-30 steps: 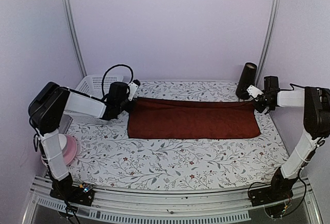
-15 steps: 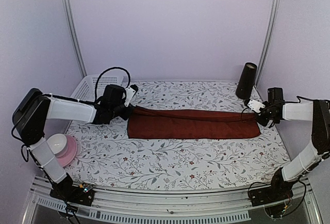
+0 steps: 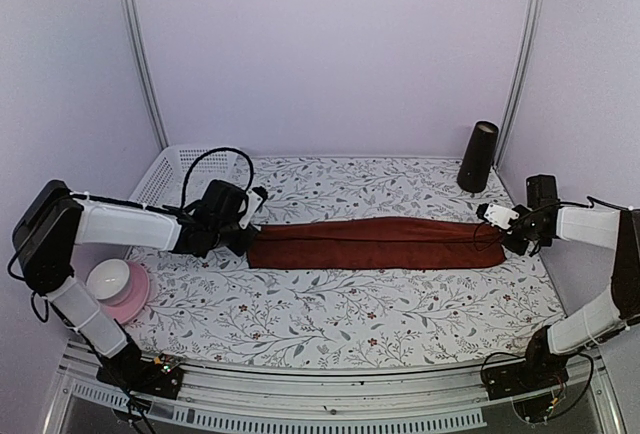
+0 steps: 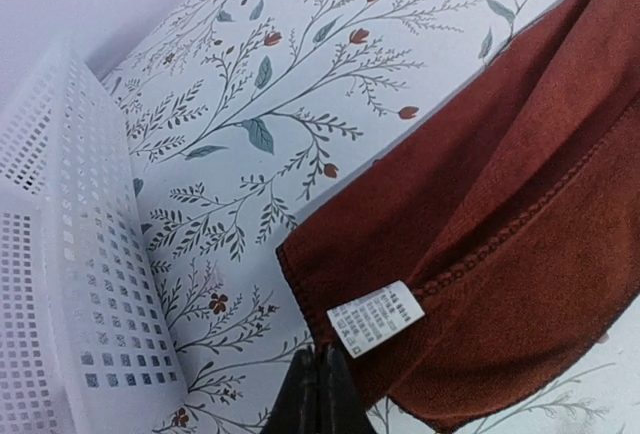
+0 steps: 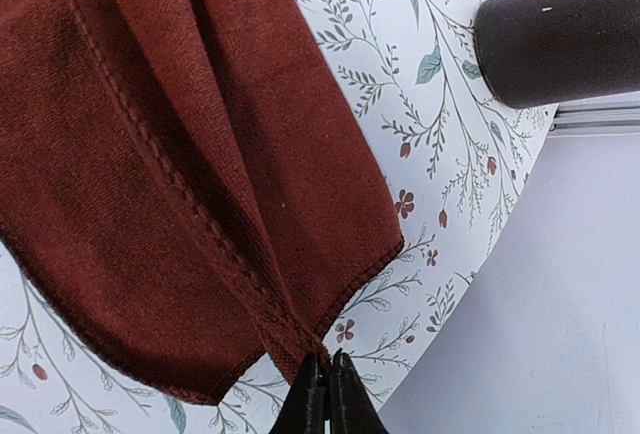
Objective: Roll the towels
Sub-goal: Fold the towel at the center of the board, then adjust the towel at the center of the board.
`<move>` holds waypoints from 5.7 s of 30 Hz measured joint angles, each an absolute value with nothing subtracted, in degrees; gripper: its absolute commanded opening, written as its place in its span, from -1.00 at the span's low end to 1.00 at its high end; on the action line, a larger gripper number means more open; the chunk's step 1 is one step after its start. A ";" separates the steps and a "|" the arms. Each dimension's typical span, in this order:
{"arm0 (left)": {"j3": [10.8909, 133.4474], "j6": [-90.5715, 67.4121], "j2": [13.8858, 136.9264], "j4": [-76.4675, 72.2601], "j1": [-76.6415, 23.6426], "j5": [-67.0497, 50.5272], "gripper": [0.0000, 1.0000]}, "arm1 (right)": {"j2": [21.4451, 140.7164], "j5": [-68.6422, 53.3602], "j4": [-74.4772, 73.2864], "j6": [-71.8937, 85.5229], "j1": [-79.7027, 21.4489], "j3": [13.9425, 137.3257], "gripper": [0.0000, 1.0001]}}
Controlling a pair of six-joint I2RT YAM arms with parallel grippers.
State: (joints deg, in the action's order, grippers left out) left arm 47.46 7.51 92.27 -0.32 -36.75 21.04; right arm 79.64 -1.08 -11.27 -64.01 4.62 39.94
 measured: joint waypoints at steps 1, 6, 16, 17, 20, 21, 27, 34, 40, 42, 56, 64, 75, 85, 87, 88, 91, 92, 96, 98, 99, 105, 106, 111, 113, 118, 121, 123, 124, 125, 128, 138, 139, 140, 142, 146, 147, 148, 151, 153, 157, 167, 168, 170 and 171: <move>47.09 7.22 91.59 -0.23 -36.82 21.17 -1.00 | 79.05 -1.48 -12.01 -64.16 4.80 39.94 -0.95; 44.60 5.89 88.23 -0.08 -37.36 21.26 -1.00 | 77.19 -3.01 -13.96 -65.45 5.61 39.72 -0.95; 40.66 3.29 87.61 0.62 -38.72 21.71 -1.00 | 77.10 -4.89 -17.21 -68.23 6.96 37.23 -0.95; 40.47 3.03 87.37 0.69 -38.74 21.76 -1.00 | 77.10 -5.13 -17.37 -68.31 7.16 37.23 -0.95; 40.12 2.48 86.48 0.69 -38.74 21.98 -1.00 | 76.88 -6.17 -18.13 -68.45 8.08 37.23 -0.95; 40.05 2.28 86.21 0.64 -38.74 21.98 -1.00 | 76.75 -6.52 -18.46 -68.51 8.32 37.23 -0.95; 39.70 1.87 86.30 0.30 -38.76 21.67 -1.00 | 76.23 -7.84 -19.40 -70.39 8.58 36.95 -0.96; 40.38 1.91 89.34 1.17 -38.96 21.21 -1.00 | 77.91 -7.49 -19.44 -70.78 8.67 36.82 -0.95; 41.76 1.96 91.90 2.81 -39.66 21.19 -0.87 | 78.39 -6.11 -19.42 -71.46 8.67 36.75 -0.94; 42.26 1.93 91.98 3.44 -39.92 21.19 -0.81 | 78.32 -5.91 -19.38 -71.94 8.67 36.58 -0.92; 44.40 1.89 90.39 8.43 -40.91 21.47 -1.00 | 75.29 -2.96 -19.66 -76.38 8.69 34.04 -0.95; 44.88 1.87 90.96 9.78 -40.95 21.37 -1.00 | 75.26 -2.22 -19.09 -76.38 8.69 34.04 -0.95; 44.88 1.76 91.09 11.46 -41.12 17.87 -0.58 | 75.24 -0.51 -18.68 -77.23 8.69 34.04 -0.95; 44.77 0.62 83.70 14.04 -41.32 17.08 0.63 | 73.30 1.56 -21.96 -80.95 8.82 35.31 0.16; 44.60 0.34 80.42 13.06 -40.69 16.95 0.64 | 72.82 0.91 -24.80 -81.49 8.82 36.91 0.34; 44.58 0.23 79.35 12.62 -40.27 16.93 0.64 | 72.49 0.54 -26.26 -82.13 8.82 37.76 0.36; 44.60 -0.36 78.04 10.57 -37.76 16.95 0.61 | 72.01 -0.82 -29.54 -82.98 8.80 39.38 0.37; 44.69 -0.51 78.52 9.91 -36.69 16.93 0.60 | 72.07 -1.41 -30.65 -82.89 8.80 39.94 0.37; 48.23 -0.58 84.86 9.43 -33.54 16.14 0.54 | 74.98 -6.39 -36.01 -78.76 8.80 46.37 0.37; 51.75 -0.49 90.06 8.97 -32.08 14.41 0.52 | 78.96 -9.30 -37.91 -74.74 8.78 52.21 0.34; 53.41 -0.51 92.47 8.86 -31.22 13.10 0.50 | 81.76 -10.76 -39.16 -72.01 8.80 55.88 0.32; 58.63 -0.78 100.42 8.84 -26.81 5.69 0.36 | 96.01 -15.53 -41.65 -56.07 8.80 67.90 0.26; 58.89 -0.91 100.99 8.86 -26.20 4.38 0.33 | 97.60 -15.68 -42.17 -54.04 8.80 68.31 0.26; 58.89 -1.58 101.54 8.82 -23.97 -0.84 0.17 | 103.07 -15.81 -43.05 -45.80 8.84 69.08 0.24; 58.89 -1.83 101.75 8.62 -23.18 -2.35 0.04 | 103.98 -15.84 -42.87 -43.46 8.93 69.08 0.24; 58.89 -2.81 104.49 7.73 -21.30 -7.16 -0.05 | 105.41 -15.64 -41.50 -39.38 9.47 69.25 0.22; 58.89 -3.29 106.63 7.84 -20.36 -8.71 -0.10 | 105.58 -15.14 -40.34 -37.85 9.91 69.25 0.20; 58.89 -3.42 107.35 7.81 -20.03 -9.21 -0.13 | 105.58 -15.14 -39.68 -37.23 10.20 69.25 0.18; 58.89 -3.62 107.59 7.81 -19.90 -9.58 -0.14 | 105.58 -15.09 -39.29 -37.06 10.37 69.25 0.18; 58.89 -3.70 107.74 7.79 -19.84 -9.85 -0.19 | 105.56 -15.09 -39.03 -36.91 10.52 69.21 0.17; 59.05 -4.32 108.16 7.73 -19.79 -10.28 -0.28 | 105.12 -15.07 -37.93 -36.75 10.83 68.53 0.14; 60.95 -5.13 110.24 7.01 -19.73 -12.86 -0.77 | 104.29 -13.37 -35.94 -33.21 11.27 67.90 0.19; 60.95 -5.19 110.28 6.83 -19.73 -13.17 -0.86 | 104.29 -12.93 -35.51 -32.40 11.38 67.90 0.19; 60.95 -5.26 110.30 6.68 -19.73 -13.37 -0.91 | 104.29 -12.51 -35.16 -31.64 11.46 67.88 0.20; 60.90 -5.74 110.32 6.33 -19.73 -13.93 -0.97 | 104.29 -12.01 -34.33 -30.24 11.66 67.83 0.22; 60.55 -5.98 110.65 4.97 -19.73 -14.74 -1.00 | 104.29 -10.83 -32.84 -27.40 11.70 67.37 0.22; 60.36 -6.00 110.72 4.58 -19.73 -14.87 -1.00 | 104.29 -10.81 -32.73 -26.87 11.70 67.31 0.20; 60.18 -6.02 110.72 4.25 -19.75 -14.94 -1.00 | 104.29 -10.81 -32.64 -26.35 11.70 67.31 0.18; 59.90 -6.07 110.72 3.60 -19.75 -15.05 -1.00 | 104.29 -10.85 -32.18 -24.73 11.70 67.31 0.11; 59.59 -6.09 110.72 3.03 -19.75 -15.03 -1.00 | 104.29 -10.92 -32.08 -23.77 11.70 67.33 0.10; 58.74 -6.35 110.50 1.56 -19.77 -14.44 -1.00 | 104.44 -11.33 -32.18 -22.11 11.68 67.40 0.15; 55.44 -9.43 106.76 0.75 -20.62 -5.58 -1.00 | 105.41 -13.61 -31.86 -19.66 11.68 67.44 0.14; 55.44 -9.63 106.52 0.73 -20.80 -4.69 -1.00 | 105.49 -14.06 -31.66 -19.31 11.68 67.44 0.13; 55.44 -9.72 106.39 0.75 -21.37 -3.18 -1.00 | 105.89 -14.79 -31.38 -18.90 11.68 67.44 0.10; 55.44 -9.69 106.39 0.80 -21.69 -2.63 -1.00 | 106.30 -15.25 -31.22 -18.79 11.68 67.44 0.08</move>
State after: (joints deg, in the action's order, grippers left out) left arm 55.44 -9.69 106.39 0.80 -21.69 -2.63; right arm 106.30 -15.25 -31.22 -18.79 11.68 67.44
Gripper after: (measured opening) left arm 0.006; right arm 0.562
